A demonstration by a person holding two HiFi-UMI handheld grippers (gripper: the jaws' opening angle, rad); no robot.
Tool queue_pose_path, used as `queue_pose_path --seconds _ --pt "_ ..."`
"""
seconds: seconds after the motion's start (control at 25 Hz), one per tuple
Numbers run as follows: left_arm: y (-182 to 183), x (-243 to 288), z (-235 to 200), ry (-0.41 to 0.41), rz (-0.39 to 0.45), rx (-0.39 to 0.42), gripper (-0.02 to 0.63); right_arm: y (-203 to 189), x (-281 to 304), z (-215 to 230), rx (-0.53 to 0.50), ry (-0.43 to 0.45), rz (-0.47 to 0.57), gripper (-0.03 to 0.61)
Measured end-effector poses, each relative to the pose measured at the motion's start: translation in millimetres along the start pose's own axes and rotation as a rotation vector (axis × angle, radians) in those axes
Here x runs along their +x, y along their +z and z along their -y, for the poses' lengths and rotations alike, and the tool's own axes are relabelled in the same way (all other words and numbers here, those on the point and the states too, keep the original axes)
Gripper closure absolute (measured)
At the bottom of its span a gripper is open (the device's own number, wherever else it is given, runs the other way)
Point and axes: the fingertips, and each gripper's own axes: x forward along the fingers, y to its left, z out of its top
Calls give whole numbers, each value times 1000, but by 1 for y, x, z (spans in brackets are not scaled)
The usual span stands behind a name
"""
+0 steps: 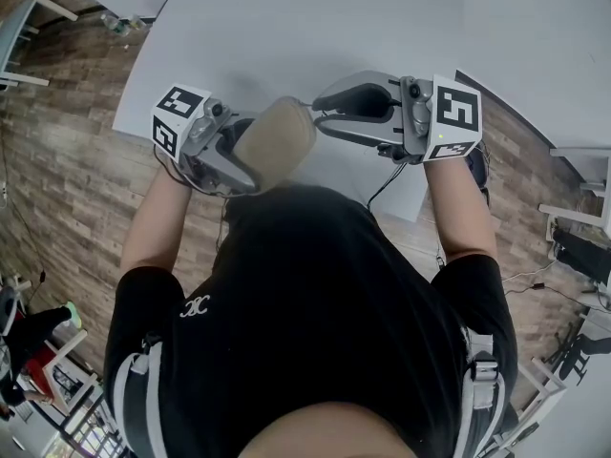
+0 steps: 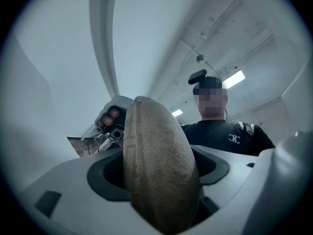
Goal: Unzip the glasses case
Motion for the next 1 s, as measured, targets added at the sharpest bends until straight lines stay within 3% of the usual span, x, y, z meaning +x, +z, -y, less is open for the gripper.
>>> queue_pose_path --seconds 0.28,0.64,0.72,0.76,1.0 --pt "0 5 -9 34 30 -33 249 -1 -5 18 -40 -161 -4 538" --pt "-2 24 -24 67 21 -53 249 -24 13 9 -20 -134 -70 540" --pt "-4 27 -30 91 17 -43 256 -28 16 10 -14 -134 -74 540" --pt "-6 27 -34 111 14 -40 296 -28 17 10 -10 -137 -74 540" --pt "-7 26 -45 183 45 -48 307 -26 12 14 -23 -179 -83 540"
